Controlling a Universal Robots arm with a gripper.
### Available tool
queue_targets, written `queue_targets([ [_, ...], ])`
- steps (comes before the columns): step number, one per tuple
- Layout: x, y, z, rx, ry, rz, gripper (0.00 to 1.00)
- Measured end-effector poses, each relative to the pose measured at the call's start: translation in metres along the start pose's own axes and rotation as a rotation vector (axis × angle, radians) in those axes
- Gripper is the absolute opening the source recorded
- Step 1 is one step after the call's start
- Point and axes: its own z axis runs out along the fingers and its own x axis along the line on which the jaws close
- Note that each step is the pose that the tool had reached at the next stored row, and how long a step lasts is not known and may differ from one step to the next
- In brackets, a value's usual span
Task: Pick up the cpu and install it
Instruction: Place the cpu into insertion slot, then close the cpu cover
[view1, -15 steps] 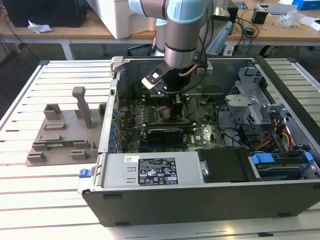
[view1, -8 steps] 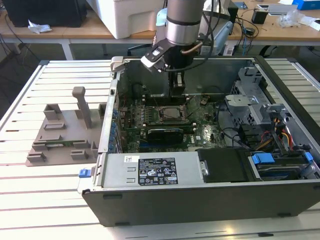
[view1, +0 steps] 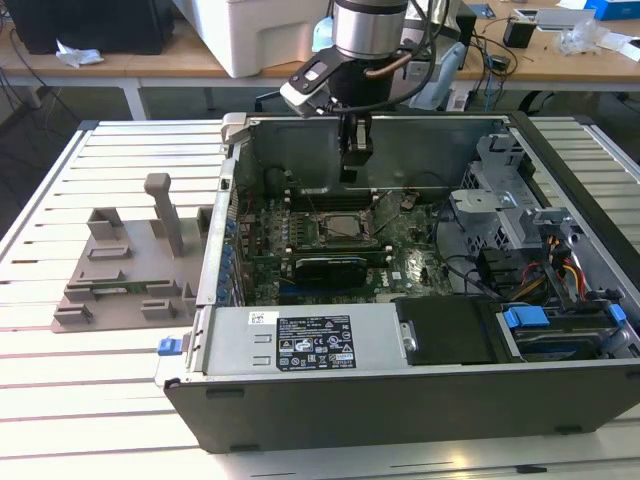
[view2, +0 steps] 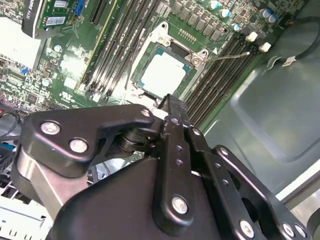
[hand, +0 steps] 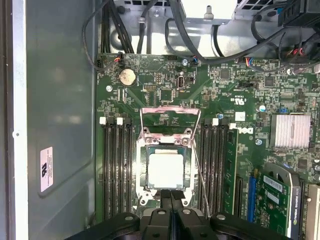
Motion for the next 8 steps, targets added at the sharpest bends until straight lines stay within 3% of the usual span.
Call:
queue_targets([
  [6, 0.0, 0.0002, -0.0001, 0.0001, 0.0, 0.0, 0.11],
  [8, 0.0, 0.0058, -0.0004, 0.0003, -0.0003, 0.0, 0.11],
])
